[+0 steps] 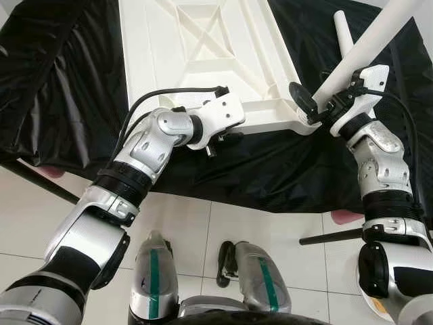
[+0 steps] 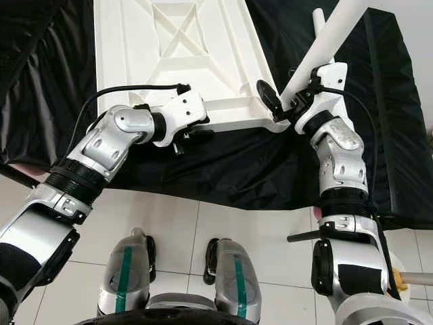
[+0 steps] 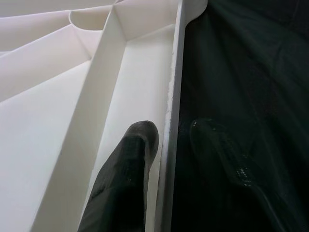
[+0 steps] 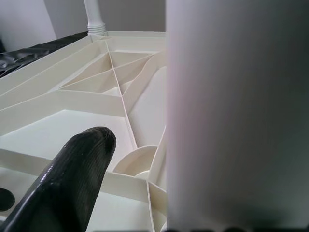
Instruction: Building children table
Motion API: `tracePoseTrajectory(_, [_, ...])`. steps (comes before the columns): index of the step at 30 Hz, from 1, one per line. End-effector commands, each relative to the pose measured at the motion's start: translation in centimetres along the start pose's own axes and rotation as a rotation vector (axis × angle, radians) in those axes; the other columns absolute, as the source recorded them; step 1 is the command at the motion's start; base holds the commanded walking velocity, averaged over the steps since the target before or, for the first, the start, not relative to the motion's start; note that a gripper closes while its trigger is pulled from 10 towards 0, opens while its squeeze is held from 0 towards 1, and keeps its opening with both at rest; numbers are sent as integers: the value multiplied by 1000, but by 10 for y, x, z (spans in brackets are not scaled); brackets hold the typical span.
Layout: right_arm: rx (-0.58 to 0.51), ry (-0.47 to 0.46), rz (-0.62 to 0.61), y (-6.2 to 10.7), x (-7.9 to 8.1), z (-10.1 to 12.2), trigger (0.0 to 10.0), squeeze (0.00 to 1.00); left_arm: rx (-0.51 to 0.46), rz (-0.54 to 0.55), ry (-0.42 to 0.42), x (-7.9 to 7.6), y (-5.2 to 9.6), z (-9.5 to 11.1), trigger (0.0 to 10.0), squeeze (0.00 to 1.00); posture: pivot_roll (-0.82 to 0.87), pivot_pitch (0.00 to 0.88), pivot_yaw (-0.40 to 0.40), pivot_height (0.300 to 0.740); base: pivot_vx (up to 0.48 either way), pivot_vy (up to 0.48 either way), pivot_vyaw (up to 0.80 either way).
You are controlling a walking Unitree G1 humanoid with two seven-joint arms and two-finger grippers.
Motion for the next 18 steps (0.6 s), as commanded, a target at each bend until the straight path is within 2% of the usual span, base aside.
tracePoseTrajectory(1, [-14,-3,15,-1,-1,3,10000,0,27,-6,9,-4,-5,-5,10000,0,88,25,-67,740,0,0,0])
tracePoseTrajectory(5, [-16,1,14,0,-2,3,10000,0,19,-16,13,-6,-6,-3,10000,0,86,26,-66,740,0,0,0])
tracePoseTrajectory(6, [-17,-1,14,0,-3,3,10000,0,9,-26,17,-7,-6,-1,5216,0,86,28,-65,740,0,0,0])
tracePoseTrajectory(7, [-18,-1,12,1,-4,3,10000,0,5,-28,18,-8,-6,0,0,0,85,29,-64,740,0,0,0])
tracePoseTrajectory(12, [-19,-6,5,1,-5,4,10000,0,0,-34,15,-9,-6,1,0,0,84,31,-64,740,0,0,0])
tracePoseTrajectory(13, [-18,-12,3,1,-5,3,10000,0,5,-36,12,-9,-6,1,3961,0,84,33,-63,740,0,0,0])
tracePoseTrajectory(14, [-18,-12,3,1,-5,3,10000,0,5,-36,12,-9,-6,1,3961,0,84,33,-63,740,0,0,0])
tracePoseTrajectory(15, [-17,-16,0,1,-6,2,10000,0,14,-36,10,-9,-6,0,10000,0,84,34,-63,740,0,0,0])
tracePoseTrajectory(18, [-5,-28,-17,2,-9,-1,10000,0,21,-37,9,-9,-7,-2,10000,0,82,37,-65,740,0,0,0])
Point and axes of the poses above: a point about 5 cm out from each wrist's last joint towards the gripper, its own y axis pointing back from the gripper into the wrist, its own z axis along the axis of the wrist's last joint, x = y × z, the point moved 6 cm from there along -y, pointing out of the wrist towards the gripper
